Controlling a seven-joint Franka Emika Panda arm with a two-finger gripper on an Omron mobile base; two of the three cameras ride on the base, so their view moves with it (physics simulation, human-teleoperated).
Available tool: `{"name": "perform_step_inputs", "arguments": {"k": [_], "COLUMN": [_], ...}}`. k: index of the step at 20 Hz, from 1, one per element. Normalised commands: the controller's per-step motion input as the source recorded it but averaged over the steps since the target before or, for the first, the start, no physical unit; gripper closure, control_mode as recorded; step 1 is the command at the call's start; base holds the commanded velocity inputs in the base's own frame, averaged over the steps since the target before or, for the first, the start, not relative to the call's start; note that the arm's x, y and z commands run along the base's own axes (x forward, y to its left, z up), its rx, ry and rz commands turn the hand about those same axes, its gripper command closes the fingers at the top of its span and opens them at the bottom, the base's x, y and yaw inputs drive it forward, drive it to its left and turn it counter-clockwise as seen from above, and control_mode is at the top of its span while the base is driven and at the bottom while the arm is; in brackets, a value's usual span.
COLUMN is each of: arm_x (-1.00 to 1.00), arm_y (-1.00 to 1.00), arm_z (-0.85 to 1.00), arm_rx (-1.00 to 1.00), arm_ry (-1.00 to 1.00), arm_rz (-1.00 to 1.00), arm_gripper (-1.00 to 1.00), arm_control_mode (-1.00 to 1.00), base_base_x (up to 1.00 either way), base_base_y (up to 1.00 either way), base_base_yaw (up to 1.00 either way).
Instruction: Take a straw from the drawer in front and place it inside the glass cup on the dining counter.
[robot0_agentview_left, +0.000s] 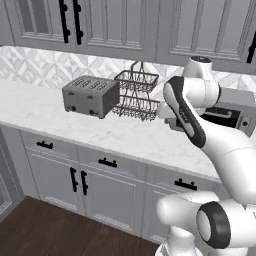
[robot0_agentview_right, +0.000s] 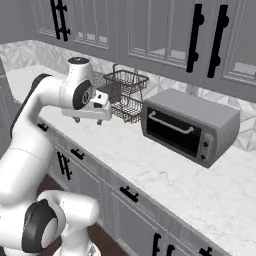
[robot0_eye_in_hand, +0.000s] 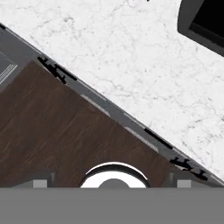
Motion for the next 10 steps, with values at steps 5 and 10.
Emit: {"name": "perform_step_inputs", "arguments": {"k": [5, 10], "arm_x": [0.00, 0.00], "arm_y": [0.00, 0.00], "arm_z": [0.00, 0.00], "arm_rx": [0.00, 0.00], "arm_ry": [0.00, 0.00], "arm_rz": [0.00, 0.00], "arm_gripper": [-1.00, -1.00], "arm_control_mode": [1.00, 1.00], "base_base_x": [-0.01, -0.26], "base_base_y": [-0.62, -0.57], "base_base_yaw": [0.59, 0.43]}}
